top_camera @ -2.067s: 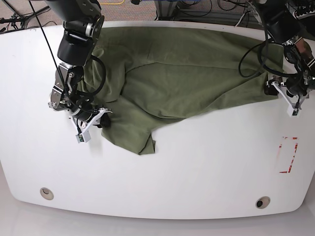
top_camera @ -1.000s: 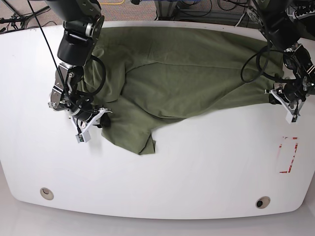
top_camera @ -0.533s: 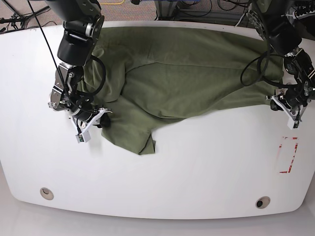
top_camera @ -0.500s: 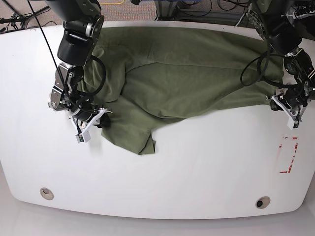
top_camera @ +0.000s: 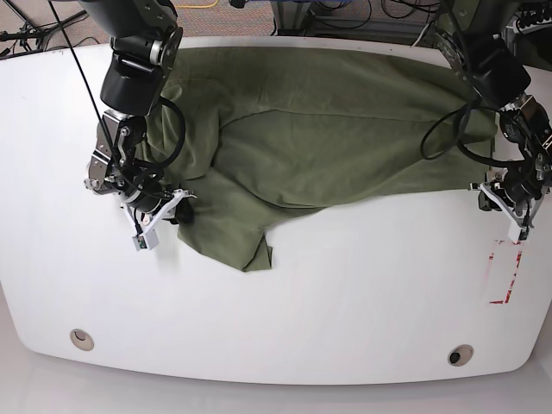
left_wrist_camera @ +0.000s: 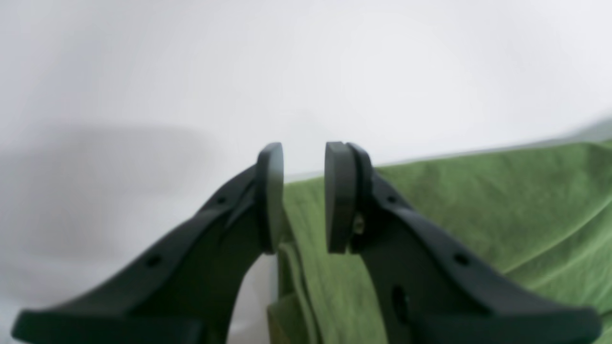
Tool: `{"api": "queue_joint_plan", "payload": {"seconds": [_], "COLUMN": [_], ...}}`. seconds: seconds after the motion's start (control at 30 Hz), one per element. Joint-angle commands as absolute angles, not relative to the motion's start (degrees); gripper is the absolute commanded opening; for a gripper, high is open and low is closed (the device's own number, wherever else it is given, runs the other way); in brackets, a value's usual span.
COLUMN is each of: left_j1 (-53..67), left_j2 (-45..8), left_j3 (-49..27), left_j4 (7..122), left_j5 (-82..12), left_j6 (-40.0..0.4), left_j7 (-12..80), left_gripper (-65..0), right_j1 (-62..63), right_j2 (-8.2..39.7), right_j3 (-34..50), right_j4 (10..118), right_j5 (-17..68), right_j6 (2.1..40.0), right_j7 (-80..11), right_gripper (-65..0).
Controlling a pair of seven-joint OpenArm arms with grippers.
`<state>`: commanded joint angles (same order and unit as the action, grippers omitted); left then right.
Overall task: Fold the T-shirt properly
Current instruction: 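Slide the left gripper along the green shirt side toward the hem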
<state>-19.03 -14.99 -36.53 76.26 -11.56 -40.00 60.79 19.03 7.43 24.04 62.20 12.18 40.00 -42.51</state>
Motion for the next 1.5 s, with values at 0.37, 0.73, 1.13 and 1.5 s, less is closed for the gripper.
{"api": "queue_joint_plan", "payload": {"seconds": [0.37, 0.73, 1.13, 1.5], "left_j1": [-16.1, -14.0, -14.6, -14.5], "left_j2": [-17.6, -17.9, -17.6, -17.6], "left_j3": [-34.0, -35.4, -35.2, -35.2], "left_j4": [76.2, 76.2, 68.9, 66.2], "left_j5": [-11.6, -11.6, -11.6, -11.6], "left_j6": [-40.0, -40.0, -40.0, -40.0], "left_j7": [61.3, 61.1, 60.1, 57.6], "left_gripper": [-39.7, -20.4, -20.4, -21.1], "right_j1": [19.0, 19.0, 19.0, 19.0], "right_j2": [7.4, 7.4, 7.4, 7.4], "right_j3": [24.0, 24.0, 24.0, 24.0], "right_j4": [62.2, 62.2, 62.2, 62.2], "right_j5": [12.3, 12.3, 12.3, 12.1], "right_j6": [40.0, 40.0, 40.0, 40.0], "right_j7": [-42.5, -42.5, -42.5, -42.5], "right_gripper": [-56.8, -56.8, -56.6, -56.6]}}
